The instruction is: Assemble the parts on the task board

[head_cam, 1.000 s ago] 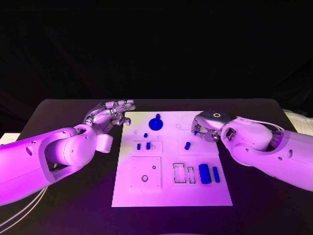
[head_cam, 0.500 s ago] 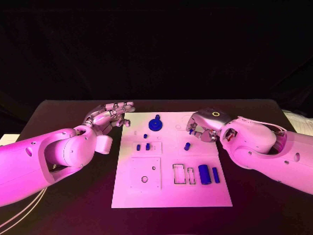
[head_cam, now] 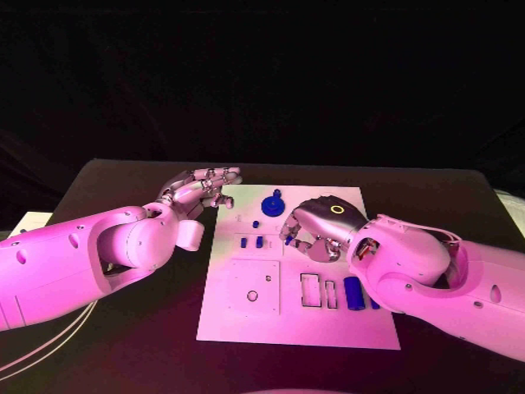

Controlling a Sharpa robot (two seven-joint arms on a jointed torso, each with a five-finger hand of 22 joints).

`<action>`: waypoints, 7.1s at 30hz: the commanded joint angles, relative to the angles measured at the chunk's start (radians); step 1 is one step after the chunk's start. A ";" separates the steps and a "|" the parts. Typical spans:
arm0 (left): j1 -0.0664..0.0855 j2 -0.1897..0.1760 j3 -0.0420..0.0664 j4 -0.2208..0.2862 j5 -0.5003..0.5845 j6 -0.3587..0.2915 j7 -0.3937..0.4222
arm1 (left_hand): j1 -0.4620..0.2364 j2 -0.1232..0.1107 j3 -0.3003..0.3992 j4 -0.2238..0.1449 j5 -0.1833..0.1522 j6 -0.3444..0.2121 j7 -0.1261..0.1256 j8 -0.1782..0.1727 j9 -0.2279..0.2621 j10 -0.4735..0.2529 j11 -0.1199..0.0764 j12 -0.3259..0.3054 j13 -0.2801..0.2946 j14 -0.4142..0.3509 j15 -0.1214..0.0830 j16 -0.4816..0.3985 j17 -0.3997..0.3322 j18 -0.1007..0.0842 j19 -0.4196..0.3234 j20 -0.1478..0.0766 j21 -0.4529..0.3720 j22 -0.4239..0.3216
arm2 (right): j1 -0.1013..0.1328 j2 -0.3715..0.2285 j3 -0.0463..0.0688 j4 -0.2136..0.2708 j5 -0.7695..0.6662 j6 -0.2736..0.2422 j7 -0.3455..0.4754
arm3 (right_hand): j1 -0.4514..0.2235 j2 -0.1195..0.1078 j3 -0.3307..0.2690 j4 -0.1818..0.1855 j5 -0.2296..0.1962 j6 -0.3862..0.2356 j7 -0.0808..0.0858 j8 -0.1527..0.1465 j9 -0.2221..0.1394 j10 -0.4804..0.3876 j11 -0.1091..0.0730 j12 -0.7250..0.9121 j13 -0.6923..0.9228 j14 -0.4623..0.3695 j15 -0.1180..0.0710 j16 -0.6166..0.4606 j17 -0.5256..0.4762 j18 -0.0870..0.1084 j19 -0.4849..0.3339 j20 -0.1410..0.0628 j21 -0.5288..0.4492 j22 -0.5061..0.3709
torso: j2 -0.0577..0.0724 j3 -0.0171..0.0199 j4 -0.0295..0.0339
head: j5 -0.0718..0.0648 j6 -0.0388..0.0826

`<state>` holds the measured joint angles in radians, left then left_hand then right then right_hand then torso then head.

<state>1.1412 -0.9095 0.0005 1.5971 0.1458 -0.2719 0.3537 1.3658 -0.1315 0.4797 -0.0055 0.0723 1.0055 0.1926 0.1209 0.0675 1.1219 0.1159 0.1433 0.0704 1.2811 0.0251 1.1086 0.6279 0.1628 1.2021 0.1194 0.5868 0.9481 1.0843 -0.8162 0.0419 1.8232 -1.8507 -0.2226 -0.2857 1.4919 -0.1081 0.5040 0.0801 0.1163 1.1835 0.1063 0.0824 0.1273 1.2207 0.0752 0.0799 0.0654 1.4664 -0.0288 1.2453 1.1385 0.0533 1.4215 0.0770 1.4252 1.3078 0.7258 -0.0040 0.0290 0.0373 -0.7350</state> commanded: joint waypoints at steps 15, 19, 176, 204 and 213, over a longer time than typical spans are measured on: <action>0.000 0.018 0.000 0.009 0.004 0.017 -0.001 | 0.002 0.003 -0.007 -0.001 0.003 -0.008 -0.001 -0.001 0.000 -0.006 0.000 0.005 -0.001 -0.003 0.001 -0.001 0.007 0.019 0.000 0.004 -0.007 -0.001 | -0.077 0.100 -0.011 -0.048 0.020 0.086 0.035 | -0.020 0.002 0.006 -0.003 -0.011 0.002 0.012 -0.003 0.005 0.026 -0.016 -0.006 0.002 0.035 0.008 0.002 -0.004 0.003 0.000 0.008 0.001 0.054 | 0.002 0.0000 -0.0020 | 0.049 -0.025; 0.000 0.018 0.000 0.008 0.004 0.018 -0.002 | 0.002 0.003 -0.007 -0.001 0.003 -0.008 0.000 0.000 0.000 -0.006 0.000 0.005 -0.001 -0.004 0.001 -0.002 0.004 0.019 0.000 0.004 -0.007 -0.001 | -0.080 0.106 -0.012 -0.055 0.020 0.093 0.037 | -0.026 0.003 0.005 -0.003 -0.013 0.002 0.014 -0.004 0.006 0.026 -0.015 -0.008 0.002 0.034 0.009 0.001 -0.005 0.003 -0.001 0.009 0.000 0.054 | 0.001 0.0006 -0.0020 | 0.055 -0.032; -0.002 0.015 -0.002 -0.003 -0.013 0.037 -0.005 | -0.002 0.009 -0.017 -0.001 0.003 -0.015 0.001 0.007 0.002 -0.014 0.001 0.017 0.001 -0.008 0.003 -0.001 -0.002 0.019 0.001 0.006 -0.012 -0.005 | -0.066 0.031 -0.007 0.104 0.075 -0.023 0.029 | 0.018 0.037 -0.078 0.014 -0.051 -0.017 0.019 0.010 -0.012 0.020 -0.016 0.026 0.003 0.030 0.008 -0.013 -0.048 0.008 -0.007 0.008 -0.024 0.032 | 0.002 -0.0009 0.0011 | 0.045 -0.015; -0.002 0.021 -0.002 -0.008 -0.013 0.039 -0.008 | -0.002 0.009 -0.017 -0.001 0.003 -0.015 0.001 0.007 0.002 -0.014 0.001 0.017 0.001 -0.008 0.003 -0.001 -0.002 0.019 0.001 0.006 -0.012 -0.005 | -0.086 0.111 -0.029 0.023 0.102 0.085 0.014 | 0.005 0.031 -0.069 0.010 -0.046 -0.021 0.022 0.006 -0.010 0.018 -0.012 0.018 0.003 0.029 0.011 -0.014 -0.052 0.009 -0.011 0.011 -0.027 0.029 | 0.002 0.0003 0.0005 | 0.047 -0.024; -0.002 0.021 -0.002 -0.007 -0.013 0.039 -0.009 | -0.002 0.009 -0.017 -0.001 0.003 -0.015 0.001 0.007 0.002 -0.014 0.001 0.017 0.001 -0.008 0.003 -0.001 -0.002 0.019 0.001 0.006 -0.012 -0.005 | -0.088 0.121 -0.032 0.008 0.089 0.100 0.005 | 0.001 0.030 -0.068 0.009 -0.047 -0.021 0.021 0.005 -0.009 0.019 -0.012 0.017 0.003 0.029 0.011 -0.014 -0.052 0.009 -0.011 0.011 -0.027 0.029 | 0.001 -0.0006 0.0003 | 0.047 -0.027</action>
<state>1.1393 -0.8903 -0.0016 1.5882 0.1363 -0.2518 0.3376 1.3657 -0.1316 0.4703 -0.0069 0.0723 0.9985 0.1924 0.1258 0.0677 1.1149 0.1159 0.1568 0.0705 1.2777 0.0287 1.1086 0.6273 0.1627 1.2021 0.1194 0.5789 0.9441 0.9975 -0.6971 0.0097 1.8338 -1.7417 -0.1475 -0.2734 1.5010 -0.0833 0.4310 0.0894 0.0638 1.1623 0.1238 0.0845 0.1174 1.2108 0.0856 0.0975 0.0669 1.4666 -0.0215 1.2298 1.0872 0.0693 1.4092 0.0824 1.4010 1.3073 0.7271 -0.0040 0.0292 0.0847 -0.7611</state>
